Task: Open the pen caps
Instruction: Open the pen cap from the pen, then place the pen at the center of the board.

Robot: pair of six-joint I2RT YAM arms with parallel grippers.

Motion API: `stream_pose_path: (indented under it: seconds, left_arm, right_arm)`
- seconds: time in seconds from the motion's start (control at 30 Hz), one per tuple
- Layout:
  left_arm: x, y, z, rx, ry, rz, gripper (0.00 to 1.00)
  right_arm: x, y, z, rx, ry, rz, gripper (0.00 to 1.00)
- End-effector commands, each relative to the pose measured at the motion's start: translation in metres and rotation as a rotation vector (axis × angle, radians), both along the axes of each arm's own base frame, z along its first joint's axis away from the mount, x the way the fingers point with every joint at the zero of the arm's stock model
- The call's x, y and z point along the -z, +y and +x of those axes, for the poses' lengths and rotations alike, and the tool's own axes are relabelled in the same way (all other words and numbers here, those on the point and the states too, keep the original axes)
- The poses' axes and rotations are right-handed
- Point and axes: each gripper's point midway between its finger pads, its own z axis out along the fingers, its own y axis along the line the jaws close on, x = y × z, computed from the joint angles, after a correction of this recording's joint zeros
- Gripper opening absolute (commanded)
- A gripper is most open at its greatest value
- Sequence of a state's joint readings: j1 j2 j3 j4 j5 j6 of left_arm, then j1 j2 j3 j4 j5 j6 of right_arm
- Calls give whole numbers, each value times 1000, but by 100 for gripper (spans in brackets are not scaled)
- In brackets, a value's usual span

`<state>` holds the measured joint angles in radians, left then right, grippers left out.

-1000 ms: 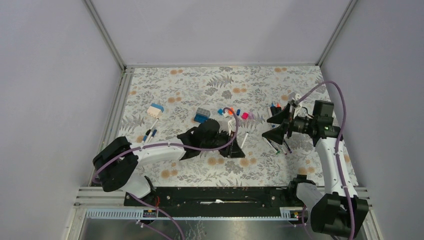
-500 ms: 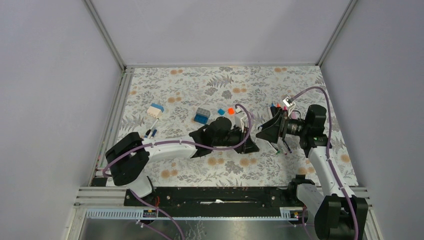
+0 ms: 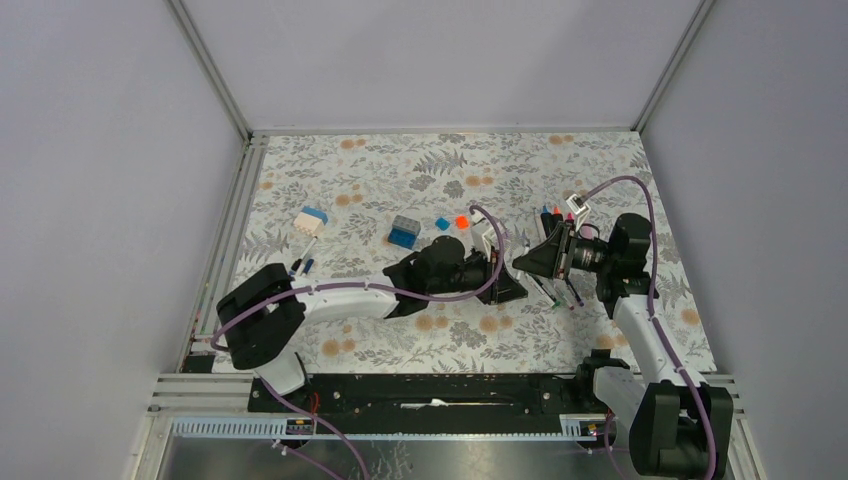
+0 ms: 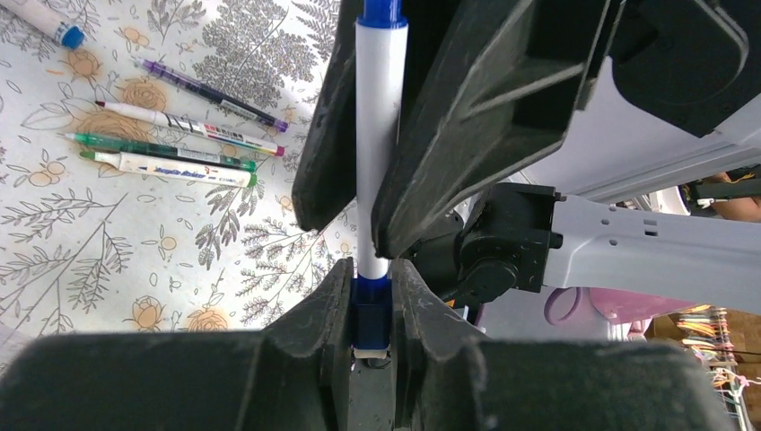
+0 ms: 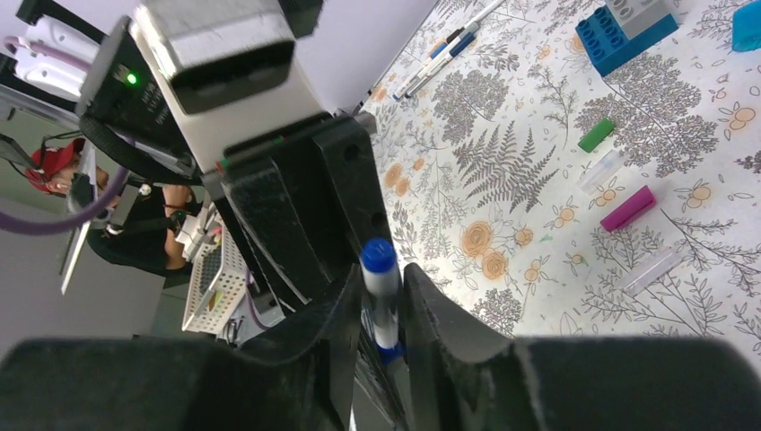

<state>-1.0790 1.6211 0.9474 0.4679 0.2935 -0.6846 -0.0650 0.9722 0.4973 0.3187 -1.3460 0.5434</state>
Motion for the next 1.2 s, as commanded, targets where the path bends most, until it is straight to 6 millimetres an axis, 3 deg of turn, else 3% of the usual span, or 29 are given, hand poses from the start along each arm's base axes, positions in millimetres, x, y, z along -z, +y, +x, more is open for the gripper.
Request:
stream_pose_path:
  seconds: [0.0, 0.17, 0.27, 0.37, 0.5, 0.6, 0.7, 0.77, 0.9, 1.03, 1.17]
  left_arm:
    - [-24, -16, 0, 5, -28, -81, 0]
    - [-19, -17, -1, 6, -1, -70, 0]
    - [-11, -16, -7, 16, 50, -52, 0]
    - [-6, -11, -20, 41, 113, -65, 0]
    - [11, -1, -36, 72, 162, -28, 0]
    - [26, 4, -44, 106, 186, 30, 0]
    - [35, 7, -48, 118, 203, 51, 0]
    - [33, 12, -48, 103, 194, 37, 0]
    - [27, 36, -34, -23, 98, 62, 0]
    - [28, 75, -20, -176, 17, 93, 0]
    - [5, 111, -8, -307, -70, 29, 0]
  right_arm:
    - [-10, 1, 3, -7, -37, 12, 25]
    - [-20, 2, 0, -29, -91, 15, 0]
    - [-40, -3, 12, -6, -201, -12, 0]
    - [-69, -23, 48, 87, -269, -39, 0]
    - [-100, -37, 81, 128, -278, -14, 0]
    - [-116, -37, 85, 124, -276, 11, 0]
    - [-118, -38, 85, 133, -254, -2, 0]
    - [-103, -49, 98, 224, -256, -101, 0]
    - [-43, -92, 110, 410, -240, -423, 0]
    - [19, -127, 94, 439, -171, -616, 0]
    - [62, -164, 74, 399, -112, -841, 2]
